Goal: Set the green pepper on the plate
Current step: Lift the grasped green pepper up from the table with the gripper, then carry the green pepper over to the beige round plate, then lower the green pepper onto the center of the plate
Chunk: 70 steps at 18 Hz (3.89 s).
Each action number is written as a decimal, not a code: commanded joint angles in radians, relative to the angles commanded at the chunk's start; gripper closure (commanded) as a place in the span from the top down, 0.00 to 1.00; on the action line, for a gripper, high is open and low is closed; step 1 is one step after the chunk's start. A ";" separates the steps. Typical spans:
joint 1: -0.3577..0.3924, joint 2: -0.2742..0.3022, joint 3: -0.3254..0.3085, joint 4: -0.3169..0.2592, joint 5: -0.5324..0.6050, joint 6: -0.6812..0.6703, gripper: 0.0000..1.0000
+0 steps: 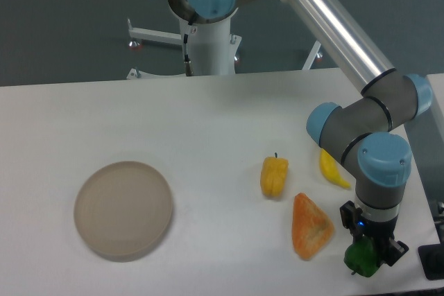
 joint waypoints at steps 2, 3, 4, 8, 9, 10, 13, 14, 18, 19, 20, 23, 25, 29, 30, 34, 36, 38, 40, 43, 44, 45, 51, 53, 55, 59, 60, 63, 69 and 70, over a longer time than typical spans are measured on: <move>0.000 0.002 0.000 0.002 0.000 -0.002 0.36; 0.000 0.003 -0.002 0.002 0.000 -0.002 0.36; 0.000 0.006 -0.006 0.000 0.002 -0.003 0.37; -0.031 0.026 -0.034 0.002 0.002 -0.012 0.37; -0.031 0.037 -0.055 0.003 0.002 -0.026 0.37; -0.031 0.047 -0.073 0.006 -0.002 -0.041 0.37; -0.034 0.080 -0.116 0.005 -0.011 -0.081 0.37; -0.035 0.098 -0.138 0.005 -0.008 -0.115 0.37; -0.072 0.205 -0.268 0.002 -0.011 -0.213 0.37; -0.087 0.239 -0.308 0.006 -0.017 -0.245 0.37; -0.103 0.265 -0.331 0.006 -0.032 -0.280 0.37; -0.161 0.319 -0.394 0.006 -0.075 -0.424 0.37; -0.214 0.347 -0.417 0.006 -0.074 -0.567 0.37; -0.314 0.397 -0.488 0.006 -0.058 -0.764 0.37; -0.334 0.402 -0.509 0.008 -0.054 -0.803 0.37; -0.400 0.428 -0.575 0.023 -0.044 -0.974 0.37; -0.440 0.428 -0.604 0.060 -0.041 -1.018 0.37; -0.474 0.426 -0.639 0.110 -0.040 -1.055 0.37; -0.491 0.423 -0.670 0.167 -0.041 -1.068 0.37; -0.518 0.419 -0.701 0.209 -0.040 -1.078 0.37; -0.522 0.414 -0.703 0.222 -0.040 -1.089 0.37; -0.526 0.405 -0.701 0.227 -0.040 -1.091 0.37; -0.532 0.397 -0.724 0.238 -0.023 -1.092 0.37; -0.535 0.391 -0.724 0.239 -0.020 -1.094 0.37; -0.538 0.384 -0.724 0.241 -0.018 -1.092 0.37; -0.540 0.382 -0.724 0.241 -0.017 -1.094 0.37; -0.541 0.382 -0.724 0.241 -0.018 -1.094 0.37; -0.543 0.377 -0.724 0.242 -0.017 -1.094 0.37; -0.545 0.370 -0.724 0.247 -0.018 -1.092 0.38; -0.546 0.367 -0.724 0.255 -0.017 -1.092 0.38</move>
